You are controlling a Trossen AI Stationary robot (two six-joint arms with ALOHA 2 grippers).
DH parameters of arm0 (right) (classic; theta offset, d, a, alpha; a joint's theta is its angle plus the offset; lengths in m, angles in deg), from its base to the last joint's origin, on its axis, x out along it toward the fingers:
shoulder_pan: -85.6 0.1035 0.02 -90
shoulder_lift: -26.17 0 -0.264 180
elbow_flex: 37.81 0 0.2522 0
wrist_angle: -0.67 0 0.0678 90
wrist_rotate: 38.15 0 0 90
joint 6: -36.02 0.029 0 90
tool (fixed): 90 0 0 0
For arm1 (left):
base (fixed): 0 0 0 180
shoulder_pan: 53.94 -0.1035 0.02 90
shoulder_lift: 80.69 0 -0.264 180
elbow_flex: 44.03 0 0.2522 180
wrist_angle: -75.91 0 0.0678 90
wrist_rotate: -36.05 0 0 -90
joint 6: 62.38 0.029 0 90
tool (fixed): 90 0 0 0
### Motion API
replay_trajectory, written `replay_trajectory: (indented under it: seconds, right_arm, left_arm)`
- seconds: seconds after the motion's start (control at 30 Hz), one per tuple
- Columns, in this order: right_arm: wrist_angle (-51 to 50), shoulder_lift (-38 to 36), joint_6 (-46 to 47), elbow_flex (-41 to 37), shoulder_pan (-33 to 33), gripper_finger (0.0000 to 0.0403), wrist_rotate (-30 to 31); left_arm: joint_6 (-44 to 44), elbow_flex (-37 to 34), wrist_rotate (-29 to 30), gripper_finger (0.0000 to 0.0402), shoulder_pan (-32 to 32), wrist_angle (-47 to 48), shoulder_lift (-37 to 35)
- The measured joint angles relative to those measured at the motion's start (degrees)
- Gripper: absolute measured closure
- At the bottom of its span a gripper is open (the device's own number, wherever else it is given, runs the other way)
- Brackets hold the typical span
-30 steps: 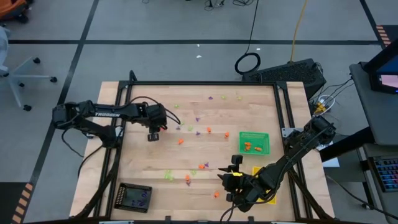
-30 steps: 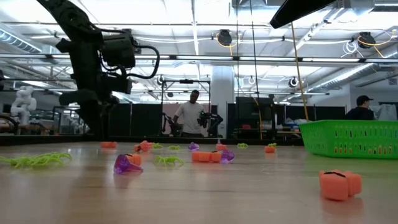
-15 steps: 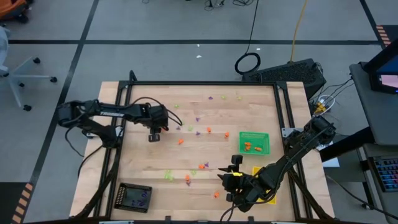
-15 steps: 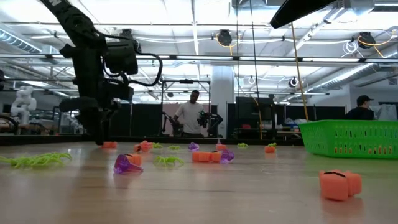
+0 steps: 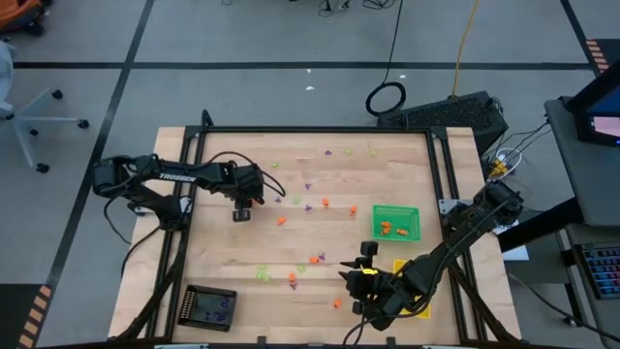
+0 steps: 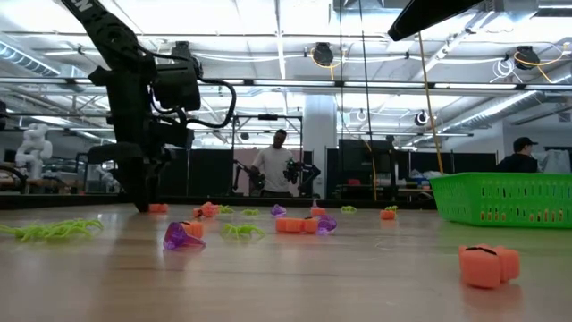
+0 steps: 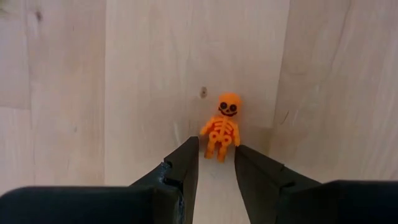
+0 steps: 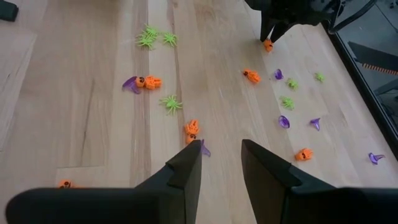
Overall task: Sort Halloween decoration
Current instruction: Put the orange skeleton toy into the green bin
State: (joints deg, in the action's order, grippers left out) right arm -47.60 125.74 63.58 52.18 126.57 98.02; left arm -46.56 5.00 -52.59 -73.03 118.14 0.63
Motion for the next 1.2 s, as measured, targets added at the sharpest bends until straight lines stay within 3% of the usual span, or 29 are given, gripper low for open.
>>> replay_trajectory:
  seconds: [0.57, 0.93, 1.2]
  right_arm:
    - [0.0, 0.0, 0.0, 0.0, 0.0, 0.0302, 0.0]
    - [0.0, 0.0, -2.2, 0.0, -0.8, 0.0302, 0.1]
    - [2.9, 0.0, -13.0, 0.0, -3.4, 0.0302, 0.2]
  left_arm:
    - [-1.9, 0.0, 1.7, 0.0379, 0.0, -0.1, 0.1]
    - [-8.3, -0.2, 1.4, 0.0386, 3.6, 2.1, -3.9]
    - [-16.2, -0.2, 2.4, 0.0386, 11.7, 1.0, -9.3]
